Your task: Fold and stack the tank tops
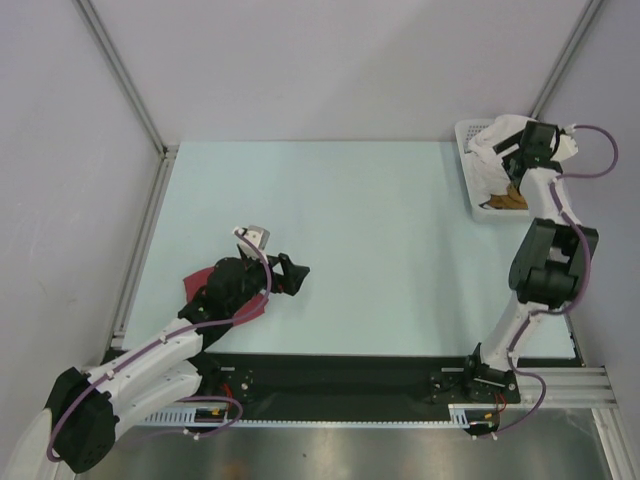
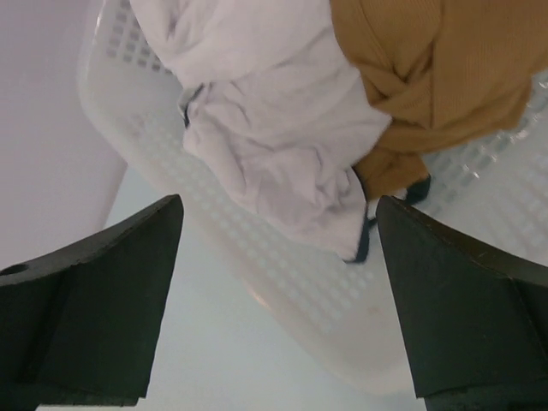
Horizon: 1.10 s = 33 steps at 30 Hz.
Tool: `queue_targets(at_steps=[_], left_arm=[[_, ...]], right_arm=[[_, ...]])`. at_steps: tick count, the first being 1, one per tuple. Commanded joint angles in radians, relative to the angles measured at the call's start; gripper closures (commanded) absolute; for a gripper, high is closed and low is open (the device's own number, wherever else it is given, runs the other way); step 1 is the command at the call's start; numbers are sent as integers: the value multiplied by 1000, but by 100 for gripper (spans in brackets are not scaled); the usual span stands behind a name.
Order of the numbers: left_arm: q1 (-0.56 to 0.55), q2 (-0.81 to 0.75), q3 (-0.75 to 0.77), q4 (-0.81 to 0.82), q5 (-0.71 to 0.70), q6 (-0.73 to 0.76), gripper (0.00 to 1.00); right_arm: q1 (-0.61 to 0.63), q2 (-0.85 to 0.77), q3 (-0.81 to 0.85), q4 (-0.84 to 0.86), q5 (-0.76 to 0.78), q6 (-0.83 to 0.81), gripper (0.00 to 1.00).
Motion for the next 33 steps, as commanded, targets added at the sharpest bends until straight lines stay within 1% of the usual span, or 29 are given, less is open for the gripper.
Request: queue_targets(at_steps=[1, 2, 3, 4, 5, 6, 7, 9, 13, 16, 17, 18, 19, 20, 21, 22, 24, 26, 27, 28, 30, 32, 33], left_arm=[[-4, 0, -3, 55, 36, -19, 0], [-4, 1, -6, 59, 36, -18, 0], [-4, 1, -9, 61, 31, -16, 0], [-4, 3, -7, 56, 28, -18, 0], [-4, 6, -6, 55, 19, -16, 0], [-4, 9, -6, 56, 24, -16, 0], [-4, 12, -7, 61, 25, -16, 0], [-4, 20, -1, 58, 30, -18, 0], [-4, 29, 2, 58, 34, -19, 0], [-4, 30, 5, 52, 27, -18, 0], [-4, 29, 7, 50, 27, -18, 0], [-4, 29, 5, 50, 25, -15, 0], [-4, 29, 7, 46, 22, -16, 0], [-4, 29, 8, 44, 19, -15, 0], [-4, 29, 8, 44, 16, -15, 0], [-4, 30, 8, 43, 14, -13, 0], [-4, 38, 10, 41, 7, -12, 0], [-4, 41, 11, 42, 10, -12, 0], [-4, 44, 13, 41, 10, -12, 0], [-4, 44, 13, 42, 10, -10, 0], [-4, 44, 13, 41, 7, -10, 0], [-4, 38, 14, 39, 7, -12, 0], [-4, 35, 14, 38, 7, -12, 0]], right_arm=[[-21, 180, 252, -5, 1, 94, 0], [-21, 227, 302, -15, -22, 102, 0], [-23, 271, 417, -26, -31, 117, 0], [-26, 375, 478, -84, -27, 126, 0], [-27, 419, 548, -110, -22, 131, 0], [-27, 471, 657, -135, -19, 134, 0], [-29, 552, 711, -188, -11, 145, 0], [-32, 620, 780, -207, -22, 172, 0], [-39, 692, 741, -172, -45, 295, 0], [-36, 718, 728, -135, -34, 321, 3], [-32, 735, 742, -123, -36, 309, 8], [-30, 746, 753, -106, -45, 297, 20], [-30, 758, 776, -102, -59, 289, 24], [-29, 776, 823, -106, -71, 274, 31], [-29, 807, 843, -95, -91, 257, 55], [-30, 824, 862, -70, -155, 239, 70], [-27, 839, 908, -75, -186, 199, 100], [-20, 803, 884, -45, -171, 151, 100], [-12, 771, 827, -26, -156, 95, 100], [-6, 704, 784, 22, -121, 73, 100], [-6, 631, 692, 69, -97, 19, 100], [-16, 553, 663, 113, -106, -5, 100], [-19, 539, 659, 121, -122, -15, 98]])
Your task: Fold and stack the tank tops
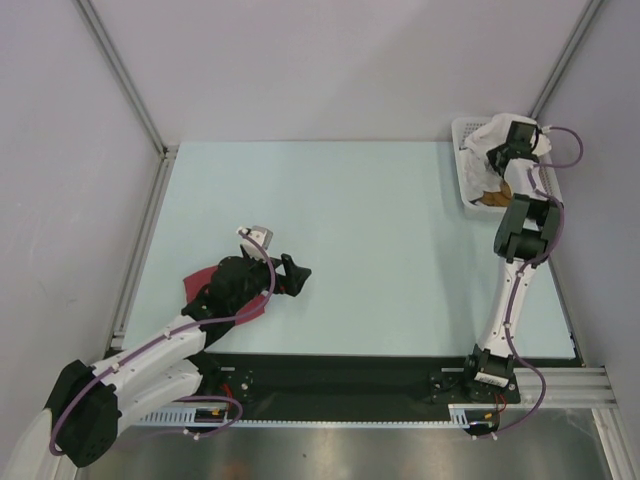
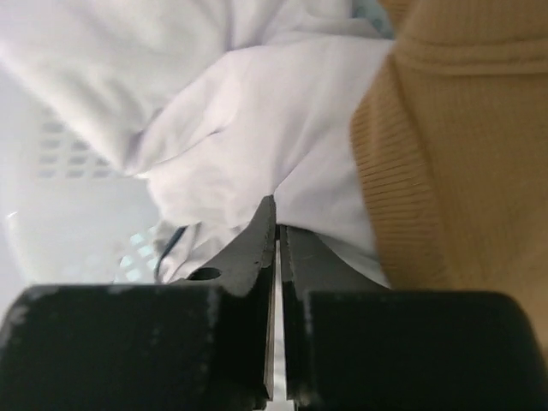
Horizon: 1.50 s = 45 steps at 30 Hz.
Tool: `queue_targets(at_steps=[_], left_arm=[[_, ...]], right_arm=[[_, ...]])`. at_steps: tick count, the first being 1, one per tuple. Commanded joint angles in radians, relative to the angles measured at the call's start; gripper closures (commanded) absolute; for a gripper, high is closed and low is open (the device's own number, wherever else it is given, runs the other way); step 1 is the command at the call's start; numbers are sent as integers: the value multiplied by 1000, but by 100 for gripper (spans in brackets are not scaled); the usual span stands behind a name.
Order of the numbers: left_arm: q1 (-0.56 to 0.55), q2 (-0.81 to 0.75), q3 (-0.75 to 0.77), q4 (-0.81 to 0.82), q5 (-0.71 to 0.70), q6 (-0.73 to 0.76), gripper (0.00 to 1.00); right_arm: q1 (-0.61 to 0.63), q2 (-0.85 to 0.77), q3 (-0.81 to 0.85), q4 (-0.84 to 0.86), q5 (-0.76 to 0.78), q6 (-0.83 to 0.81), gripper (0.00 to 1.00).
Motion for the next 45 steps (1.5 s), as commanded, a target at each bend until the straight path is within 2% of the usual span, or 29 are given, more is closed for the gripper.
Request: queue_targets(at_steps=[1, 2, 3, 4, 5, 8, 11, 13, 15, 29, 39, 40, 41, 43, 44, 45], left_arm=[[-4, -13, 13, 24, -9, -3, 0], [-4, -16, 15, 22, -9, -3, 0], [-4, -21, 13, 21, -11, -2, 0], [-4, -24, 13, 15, -17, 0, 0], [-4, -27, 13, 12, -23, 3, 0], [-4, -42, 16, -18, -63, 6, 0], [-4, -47, 9, -1, -45, 6, 0], [-4, -41, 18, -8, -43, -3, 0], [-4, -25, 24, -19, -43, -9, 0], [-4, -22, 25, -13, -37, -20, 0], [-4, -10, 30, -5, 3, -29, 0], [-4, -9, 30, -5, 3, -29, 0], [-4, -7, 30, -5, 5, -31, 0], [-4, -10, 27, -4, 6, -31, 0], [-4, -10, 27, -2, 6, -31, 0], [-4, -9, 27, -2, 6, -31, 0]], right_arm=[[-3, -173, 4, 107, -72, -126, 84], [-9, -185, 30, 90, -100, -147, 61], [-6, -196, 55, 60, -103, -169, 20], [0, -208, 72, 8, -55, -193, 12], [17, -220, 84, -20, -19, -242, 11], [37, -288, 51, -122, 159, -269, 13], [23, -351, -24, -157, 248, -263, 16], [6, -363, -37, -185, 247, -258, 24], [-18, -360, -49, -203, 231, -249, 28], [-46, -222, -40, -241, 202, -286, 20], [-45, -180, -63, -225, 200, -258, 29], [-45, -180, -67, -225, 204, -258, 31], [-45, -180, -71, -221, 208, -257, 43], [-45, -187, -83, -217, 222, -257, 58], [-46, -191, -86, -217, 224, -255, 75], [-45, -197, -91, -215, 233, -255, 82]])
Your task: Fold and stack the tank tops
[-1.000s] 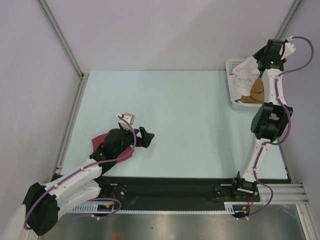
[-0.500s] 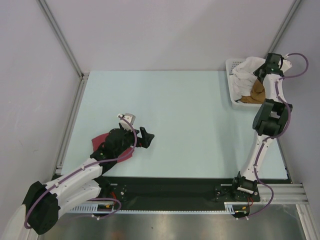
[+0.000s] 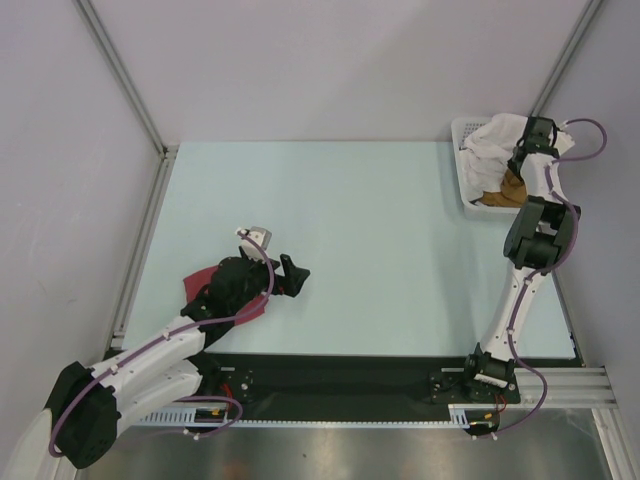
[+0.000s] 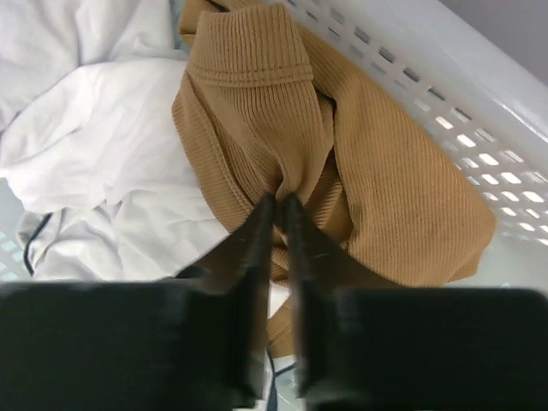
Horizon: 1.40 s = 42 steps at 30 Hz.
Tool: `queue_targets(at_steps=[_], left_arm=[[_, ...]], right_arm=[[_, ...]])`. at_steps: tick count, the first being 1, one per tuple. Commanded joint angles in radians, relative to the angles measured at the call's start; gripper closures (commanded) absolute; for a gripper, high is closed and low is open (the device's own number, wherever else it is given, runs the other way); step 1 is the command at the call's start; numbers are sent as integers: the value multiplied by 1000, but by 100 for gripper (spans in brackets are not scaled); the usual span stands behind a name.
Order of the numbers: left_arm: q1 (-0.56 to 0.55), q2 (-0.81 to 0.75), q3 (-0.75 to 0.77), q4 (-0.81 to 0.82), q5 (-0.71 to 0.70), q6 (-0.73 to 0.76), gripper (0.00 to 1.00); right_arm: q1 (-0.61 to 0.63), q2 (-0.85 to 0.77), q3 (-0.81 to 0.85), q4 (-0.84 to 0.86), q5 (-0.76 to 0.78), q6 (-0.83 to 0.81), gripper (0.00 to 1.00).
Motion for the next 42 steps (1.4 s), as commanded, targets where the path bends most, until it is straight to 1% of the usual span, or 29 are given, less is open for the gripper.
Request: queue_targets(at_steps=[1, 2, 5, 7, 8, 10, 11, 12, 13, 14, 15, 17, 18, 19, 20, 23, 24, 25, 26, 28, 29, 31, 32, 34, 35, 38, 39, 41, 42], left_arm=[[-4, 2, 27, 30, 22, -14, 0], [-4, 3, 27, 30, 22, -14, 0], [-4, 2, 27, 29, 19, -14, 0], [-4, -3, 25, 30, 17, -12, 0], [-4, -1, 23, 32, 16, -12, 0], [-4, 2, 20, 41, 17, -12, 0], [-4, 3, 20, 44, 17, -11, 0], [-4, 6, 20, 44, 17, -9, 1], [-4, 11, 22, 42, 16, -9, 1], [-4, 12, 23, 44, 17, -6, 1], [-5, 11, 22, 45, 19, -5, 1], [-4, 12, 17, 64, 38, 6, 0], [-4, 16, 17, 67, 43, 8, 1], [-4, 16, 17, 68, 45, 12, 1], [-4, 17, 19, 68, 39, 17, 1], [-4, 12, 17, 61, 31, 23, 0], [-4, 9, 16, 58, 20, 26, 0], [-4, 0, 11, 56, 20, 28, 0], [-4, -6, 11, 52, 13, 35, 0], [-4, -24, 8, 45, -7, 37, 0], [-4, -32, 5, 39, -10, 41, 0], [-4, -52, 0, 33, -62, 43, 0], [-4, -57, -1, 29, -73, 43, 0], [-4, -70, -3, 18, -110, 45, 0], [-4, -73, -3, 13, -121, 43, 0], [-4, -102, -12, 12, -139, 48, 0], [-4, -116, -13, 12, -142, 49, 0], [-4, -129, -21, 9, -156, 49, 0], [-4, -142, -23, 7, -159, 49, 0]], right_arm=[[4, -45, -27, 25, 36, 1, 89], [8, -64, -38, 31, 42, -5, 100], [33, -142, -76, 66, 91, -48, 100], [53, -190, -81, 68, 167, -70, 100], [86, -251, -102, 82, 199, -105, 100], [132, -327, -138, 172, 291, -160, 100], [178, -361, -161, 197, 318, -192, 100], [197, -434, -165, 229, 347, -198, 100], [211, -464, -164, 232, 347, -197, 100], [232, -498, -138, 215, 345, -154, 100], [237, -551, -120, 150, 329, -121, 100], [247, -625, -115, 111, 268, -79, 100], [282, -663, -151, 123, 206, -80, 100], [301, -749, -174, 138, 185, -93, 100], [339, -788, -197, 151, 166, -102, 100], [411, -935, -288, 174, -4, -76, 100], [416, -970, -311, 201, -112, -67, 100], [442, -1001, -346, 201, -130, -53, 100], [451, -1060, -354, 203, -177, -53, 100], [461, -1102, -350, 182, -243, -35, 100], [462, -1124, -340, 165, -357, -31, 100], [467, -1133, -314, 142, -456, -25, 100], [465, -1120, -258, 107, -565, -19, 100], [470, -1101, -192, 80, -680, -24, 100], [479, -1077, -128, 61, -772, -16, 100], [497, -1035, -12, 30, -918, -10, 100], [511, -1008, 70, 19, -943, 1, 100], [511, -995, 103, 25, -1030, 27, 100], [511, -998, 85, 33, -1050, 62, 100]])
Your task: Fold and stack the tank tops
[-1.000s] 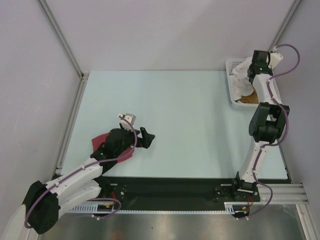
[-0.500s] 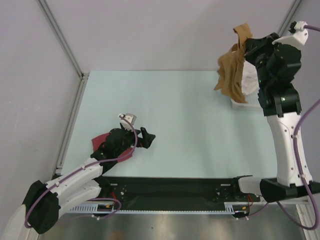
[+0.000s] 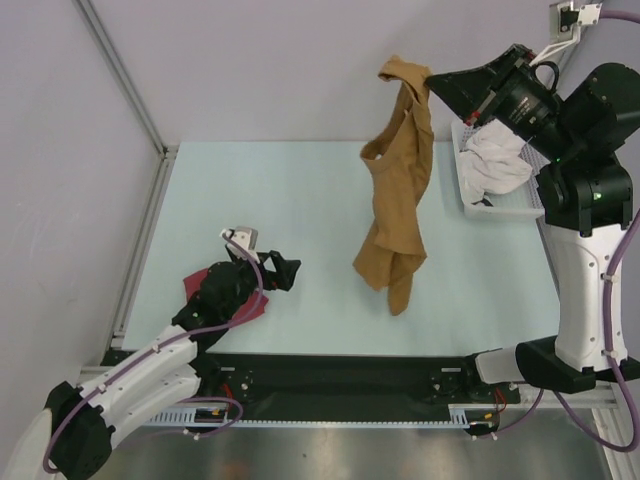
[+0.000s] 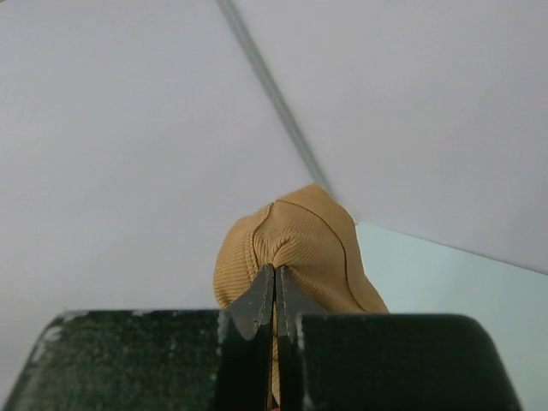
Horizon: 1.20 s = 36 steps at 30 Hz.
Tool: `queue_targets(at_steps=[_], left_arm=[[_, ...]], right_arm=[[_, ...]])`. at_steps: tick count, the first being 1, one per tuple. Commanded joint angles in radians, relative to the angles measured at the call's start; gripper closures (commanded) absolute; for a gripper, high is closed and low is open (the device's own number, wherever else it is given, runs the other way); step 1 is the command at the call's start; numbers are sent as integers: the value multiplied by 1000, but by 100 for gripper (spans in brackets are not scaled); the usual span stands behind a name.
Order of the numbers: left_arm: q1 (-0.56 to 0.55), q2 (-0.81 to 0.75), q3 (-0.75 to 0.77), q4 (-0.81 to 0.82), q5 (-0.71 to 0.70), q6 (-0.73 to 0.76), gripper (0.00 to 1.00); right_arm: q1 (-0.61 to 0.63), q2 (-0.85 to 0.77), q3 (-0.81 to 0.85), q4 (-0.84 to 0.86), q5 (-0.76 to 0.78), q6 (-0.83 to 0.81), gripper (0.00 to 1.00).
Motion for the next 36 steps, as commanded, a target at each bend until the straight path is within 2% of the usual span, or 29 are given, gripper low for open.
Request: queue_targets(at_steps=[1, 3, 4, 5, 7, 10, 11, 13, 14, 15, 16, 19, 21, 22, 23, 25, 28, 29, 31, 32, 34, 36], left_arm=[[-4, -40, -15, 3, -41, 21, 0], [-4, -62, -18, -5, -55, 22, 0], [-4, -69, -19, -10, -62, 21, 0], [-4, -77, -21, -20, -87, 16, 0], [-4, -105, -21, -42, -118, 7, 0], [-4, -140, -24, -79, -206, -19, 1], [-5, -146, -24, -85, -226, -22, 1], [-4, -152, -25, -90, -250, -25, 0], [-4, -149, -25, -86, -250, -25, 1], [-4, -140, -24, -86, -248, -25, 1], [-4, -131, -18, -88, -237, -22, 1], [-4, -100, -4, -88, -221, -14, 1], [-4, -82, -1, -80, -198, -10, 1], [-4, -76, -1, -71, -185, -7, 1], [-4, -69, -1, -67, -169, -4, 1], [-4, -48, 2, -51, -145, 1, 1], [-4, -1, 16, -34, -87, 7, 1], [-4, 13, 21, -30, -73, 7, 1], [-4, 62, 37, -25, -40, 4, 1], [-4, 79, 42, -22, -27, 4, 1], [-4, 113, 62, -28, -12, 7, 2], [-4, 121, 64, -31, -16, 10, 2]], right_arm=[[7, -25, 22, 32, -232, 82, 100], [9, -70, -90, 119, -269, 113, 100], [9, -125, -253, 159, -269, 139, 100], [9, -149, -329, 239, -257, 148, 100], [6, -171, -511, 297, -240, 162, 100], [21, -121, -642, 384, -220, 198, 100], [27, -51, -658, 454, -183, 220, 97], [35, 43, -650, 534, -175, 232, 95], [29, 157, -591, 533, -184, 225, 93], [18, 204, -551, 515, -186, 228, 86], [7, 247, -529, 515, -195, 238, 76], [-19, 310, -543, 610, -230, 288, 62], [-20, 317, -549, 564, -206, 242, 22], [-22, 312, -552, 520, -182, 216, 11], [-22, 303, -560, 431, -149, 184, 9], [-16, 257, -615, 365, -126, 87, 10], [30, 153, -754, 228, -18, -46, 31], [49, 127, -803, 178, 62, -68, 34], [114, 62, -903, 164, 140, -100, 40], [142, 6, -1014, 171, 192, -99, 46], [194, -42, -1116, 189, 230, -87, 49], [297, -108, -1241, 226, 300, -58, 50]])
